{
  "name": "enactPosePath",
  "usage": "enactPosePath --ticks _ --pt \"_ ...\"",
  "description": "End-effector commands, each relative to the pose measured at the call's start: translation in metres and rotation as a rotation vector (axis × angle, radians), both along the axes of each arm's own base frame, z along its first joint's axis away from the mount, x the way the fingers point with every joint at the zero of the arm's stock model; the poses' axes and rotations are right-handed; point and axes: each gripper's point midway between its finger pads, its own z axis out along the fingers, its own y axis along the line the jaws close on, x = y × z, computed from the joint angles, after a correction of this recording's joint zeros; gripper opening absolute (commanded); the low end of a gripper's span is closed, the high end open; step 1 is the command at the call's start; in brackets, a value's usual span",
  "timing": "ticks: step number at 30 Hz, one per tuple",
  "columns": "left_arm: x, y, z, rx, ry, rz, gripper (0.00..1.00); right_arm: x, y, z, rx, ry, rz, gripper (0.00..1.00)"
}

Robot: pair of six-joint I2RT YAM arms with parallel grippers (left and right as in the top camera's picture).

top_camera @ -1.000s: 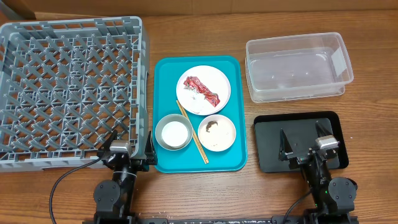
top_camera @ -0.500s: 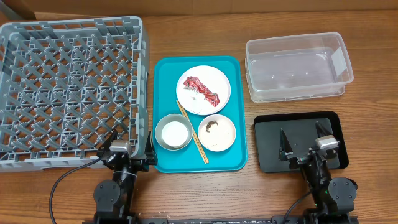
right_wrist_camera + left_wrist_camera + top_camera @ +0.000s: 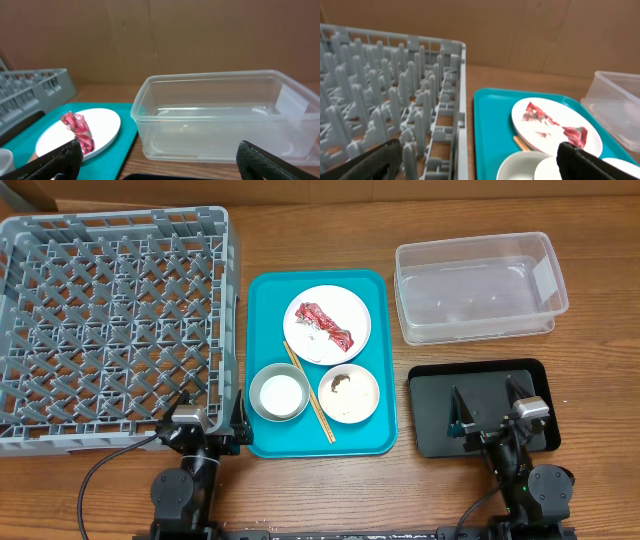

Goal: Sort waste into correct bins and load items into the dishwasher

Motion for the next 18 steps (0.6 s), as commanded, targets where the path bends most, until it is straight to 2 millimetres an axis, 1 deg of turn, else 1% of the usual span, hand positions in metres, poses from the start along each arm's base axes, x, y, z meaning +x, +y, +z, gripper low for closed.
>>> enactPosePath --ticks 1,6,11,14,18 --pt "-0.007 0.006 0.005 -0.017 0.062 0.037 1.0 -0.002 -0.004 0.008 0.092 0.011 -0.025 1.0" --pt "-0.018 0.008 0.016 -0.008 0.171 0.046 1.0 -0.009 -0.009 0.023 0.11 0.069 -0.055 1.0" --pt "-0.023 0.01 0.029 0.005 0.332 0.055 1.0 -0.011 -0.01 0.05 0.114 0.137 -0.062 1.0" --pt "-0.022 0.009 0.035 0.014 0.451 0.055 1.0 -0.004 -0.009 0.064 0.106 0.218 -0.066 1.0" --pt "-0.018 0.009 0.041 0.027 0.626 0.056 1.0 0.014 -0.008 0.078 0.089 0.373 -0.072 1.0"
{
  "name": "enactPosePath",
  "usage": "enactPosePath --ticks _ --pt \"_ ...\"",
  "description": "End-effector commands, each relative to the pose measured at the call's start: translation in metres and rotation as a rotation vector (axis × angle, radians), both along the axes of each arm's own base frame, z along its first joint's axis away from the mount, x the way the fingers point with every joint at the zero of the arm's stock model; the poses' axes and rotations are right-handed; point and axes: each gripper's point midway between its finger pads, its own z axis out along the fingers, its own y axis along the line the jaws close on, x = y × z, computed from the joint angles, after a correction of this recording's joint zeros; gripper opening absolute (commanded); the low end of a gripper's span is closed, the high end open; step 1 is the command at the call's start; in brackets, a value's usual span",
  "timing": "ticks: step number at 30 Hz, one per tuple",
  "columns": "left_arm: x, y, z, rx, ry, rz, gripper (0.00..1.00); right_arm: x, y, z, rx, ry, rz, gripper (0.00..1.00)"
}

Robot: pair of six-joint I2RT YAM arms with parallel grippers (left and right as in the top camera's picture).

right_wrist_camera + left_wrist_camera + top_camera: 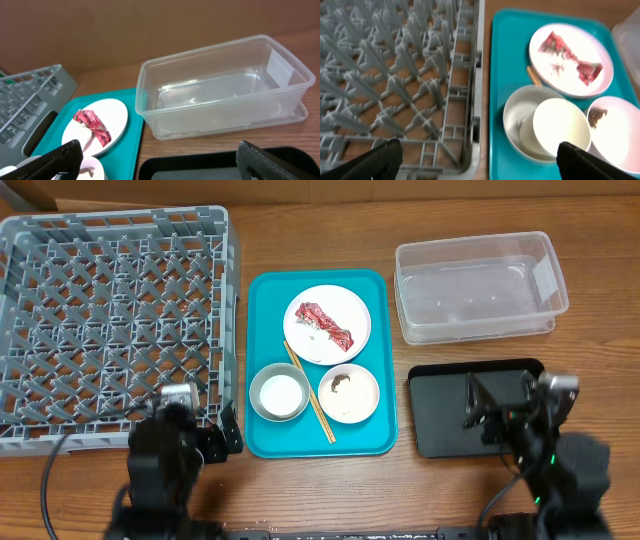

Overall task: Sort waste into correct bins and load items into the dishwasher
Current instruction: 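Reach the right gripper to the white plate and grasp the tissue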

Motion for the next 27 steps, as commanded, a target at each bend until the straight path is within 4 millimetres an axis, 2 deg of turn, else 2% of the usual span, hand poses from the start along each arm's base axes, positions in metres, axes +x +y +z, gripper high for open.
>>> enactPosePath --ticks 1,5,9,13,16,19,20,23,27 --pt "0.009 0.001 0.018 0.005 0.103 0.015 1.0 0.019 0.0 0.022 -0.006 0.103 -0.009 1.0" --pt "0.006 0.001 0.025 0.007 0.237 0.018 1.0 0.036 0.001 0.025 -0.018 0.299 -0.008 1.0" --pt "0.013 -0.009 0.03 -0.038 0.267 -0.019 1.0 0.055 0.004 0.023 -0.024 0.437 -0.001 1.0" --pt "0.012 -0.013 0.029 -0.072 0.284 -0.021 1.0 0.072 0.027 0.021 0.013 0.472 0.129 1.0" --pt "0.009 -0.004 0.028 -0.109 0.299 0.055 1.0 0.083 0.045 0.021 0.038 0.457 0.233 0.99" --pt "0.002 0.014 0.032 -0.121 0.319 0.14 1.0 0.086 0.06 0.02 0.028 0.497 0.273 0.97" --pt "-0.002 0.027 0.035 -0.132 0.326 0.202 1.0 0.088 0.073 0.024 0.018 0.513 0.309 0.97" --pt "-0.006 0.045 0.036 -0.153 0.349 0.274 1.0 0.095 0.096 0.032 -0.013 0.531 0.361 0.97" --pt "-0.011 0.065 0.023 -0.174 0.437 0.357 1.0 0.107 0.138 0.03 -0.071 0.559 0.44 0.96"
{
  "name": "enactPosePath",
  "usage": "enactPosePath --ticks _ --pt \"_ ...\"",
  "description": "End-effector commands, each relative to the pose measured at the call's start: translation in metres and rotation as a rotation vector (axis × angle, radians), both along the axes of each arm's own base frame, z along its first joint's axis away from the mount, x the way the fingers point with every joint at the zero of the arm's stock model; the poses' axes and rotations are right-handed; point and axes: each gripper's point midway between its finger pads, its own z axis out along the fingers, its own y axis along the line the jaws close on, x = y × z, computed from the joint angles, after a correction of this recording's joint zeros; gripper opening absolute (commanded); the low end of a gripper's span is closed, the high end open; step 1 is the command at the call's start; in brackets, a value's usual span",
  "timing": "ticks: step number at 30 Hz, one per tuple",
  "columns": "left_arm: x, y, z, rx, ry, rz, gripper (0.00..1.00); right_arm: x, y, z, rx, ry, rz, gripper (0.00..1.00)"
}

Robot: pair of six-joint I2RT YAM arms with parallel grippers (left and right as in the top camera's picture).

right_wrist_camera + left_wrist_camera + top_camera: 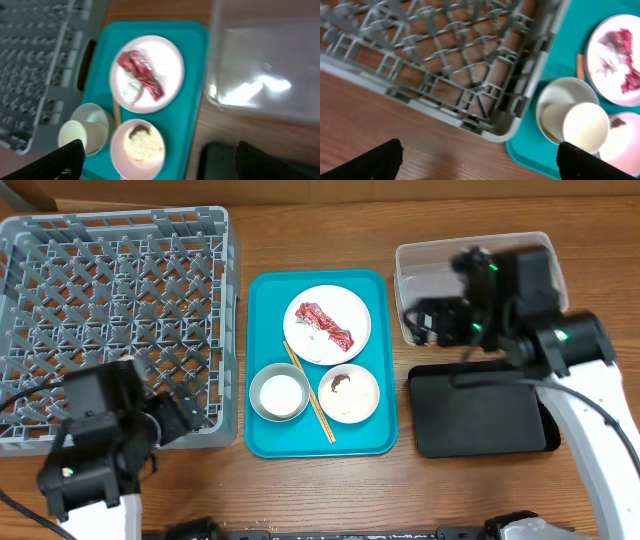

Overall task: Sort waste into correct bins and load items into the dishwasher
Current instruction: 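Reach the right gripper to the white plate and grasp the tissue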

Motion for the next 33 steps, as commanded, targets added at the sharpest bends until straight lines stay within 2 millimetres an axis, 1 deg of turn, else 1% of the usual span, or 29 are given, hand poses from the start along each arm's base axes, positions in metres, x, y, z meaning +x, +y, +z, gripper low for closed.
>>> enactPosePath --ticks 1,3,6,9,12,14,15,18,20,25,30,33 --pt "-0.001 0.014 -0.009 -0.034 0.073 0.057 1.0 0.013 0.042 0.001 -0.039 -0.014 0.092 0.96" --pt "0.0 0.013 -0.017 -0.065 0.113 0.058 1.0 0.02 0.061 -0.011 -0.063 -0.013 0.111 0.96" --pt "0.008 0.008 -0.024 -0.107 0.136 0.035 1.0 0.029 0.088 -0.033 -0.08 -0.001 0.111 0.93" --pt "0.016 0.004 -0.023 -0.13 0.119 -0.007 1.0 0.035 0.114 -0.059 -0.082 0.025 0.134 0.92" --pt "0.025 0.007 -0.005 -0.102 0.075 -0.04 1.0 0.04 0.139 -0.084 -0.085 0.039 0.166 0.92" --pt "0.033 0.008 0.014 -0.085 0.048 -0.071 1.0 0.045 0.154 -0.098 -0.087 0.029 0.186 0.92" --pt "0.037 0.01 0.022 -0.08 0.042 -0.079 1.0 0.047 0.159 -0.103 -0.094 0.021 0.188 0.92" --pt "0.048 0.014 0.046 -0.057 0.039 -0.119 1.0 0.053 0.168 -0.119 -0.132 0.003 0.177 0.92" --pt "0.054 0.015 0.053 -0.058 0.04 -0.127 1.0 0.055 0.17 -0.131 -0.148 0.016 0.14 0.92" --pt "0.058 0.009 0.051 -0.102 0.048 -0.144 1.0 0.055 0.168 -0.166 -0.162 0.107 0.04 0.87" --pt "0.059 0.009 0.051 -0.104 0.05 -0.144 1.0 0.049 0.171 -0.197 -0.172 0.181 0.059 0.8" --pt "0.06 0.01 0.051 -0.103 0.049 -0.144 1.0 0.046 0.17 -0.21 -0.186 0.205 0.058 0.76"
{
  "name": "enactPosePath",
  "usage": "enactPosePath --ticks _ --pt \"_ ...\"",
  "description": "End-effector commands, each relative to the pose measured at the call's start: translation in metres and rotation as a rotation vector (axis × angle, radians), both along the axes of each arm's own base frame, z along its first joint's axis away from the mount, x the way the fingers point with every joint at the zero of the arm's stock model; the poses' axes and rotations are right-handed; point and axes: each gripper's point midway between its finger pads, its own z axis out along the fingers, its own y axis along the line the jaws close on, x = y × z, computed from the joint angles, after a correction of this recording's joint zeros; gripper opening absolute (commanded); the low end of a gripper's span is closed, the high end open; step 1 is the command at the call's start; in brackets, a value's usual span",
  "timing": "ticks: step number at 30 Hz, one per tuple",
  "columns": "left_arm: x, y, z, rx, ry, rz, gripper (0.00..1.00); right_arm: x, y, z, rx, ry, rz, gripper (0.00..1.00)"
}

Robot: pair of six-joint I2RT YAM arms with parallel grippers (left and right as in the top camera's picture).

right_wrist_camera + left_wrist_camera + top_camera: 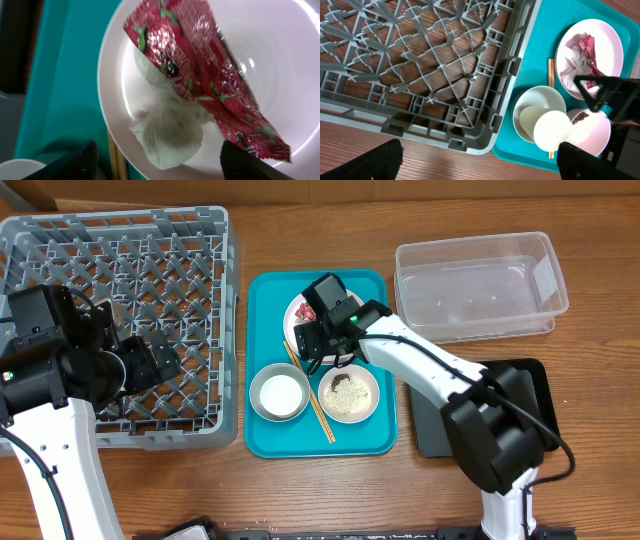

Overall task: Sort waste into correct bins and load items into the dishwasher
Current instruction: 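Reach the right gripper to the white plate and grasp the tissue, then carry the tissue with the right gripper into the clear bin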

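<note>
A teal tray (265, 310) holds a white plate (280, 60) with a red wrapper (200, 70) and a crumpled white tissue (170, 127). Nearer the front stand a bowl with a cup in it (279, 393), a bowl of food scraps (348, 393) and chopsticks (312, 408). My right gripper (318, 345) hangs open just above the plate, its fingers (75, 160) either side of the tissue. The left gripper (150, 362) is open over the grey dish rack (120, 270), near its front right part, and holds nothing.
A clear plastic bin (480, 280) stands at the back right. In front of it lies a black bin (520, 430), partly under my right arm. The rack fills the left side of the table, right next to the tray's left edge.
My right gripper was over the clear bin's left end and is now low over the plate. The left arm has gone from the rack's front edge to above the rack. Nothing taken.
Both grippers first sat open at the table's front edge, left by the rack and right on the black bin. Then both were raised. Then the right was over the clear bin and the left above the rack's front. Now the right is at the plate.
</note>
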Motion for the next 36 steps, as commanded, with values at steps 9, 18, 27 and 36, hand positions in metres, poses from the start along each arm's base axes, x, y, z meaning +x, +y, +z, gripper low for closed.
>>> enactPosePath --ticks 9,18,27,36 --pt "0.004 -0.002 0.008 -0.003 -0.036 -0.022 1.0 0.005 0.004 -0.007 0.014 0.012 -0.044 0.38" --pt "0.004 -0.002 0.008 -0.003 -0.034 -0.022 1.0 0.003 0.001 0.002 0.012 0.014 -0.046 0.04" --pt "0.005 -0.001 0.008 -0.002 -0.036 -0.022 1.0 0.039 -0.048 0.141 0.135 -0.212 -0.166 0.04" --pt "0.005 0.0 0.008 0.005 -0.037 -0.019 1.0 0.068 -0.205 0.165 -0.004 -0.249 -0.514 0.04"
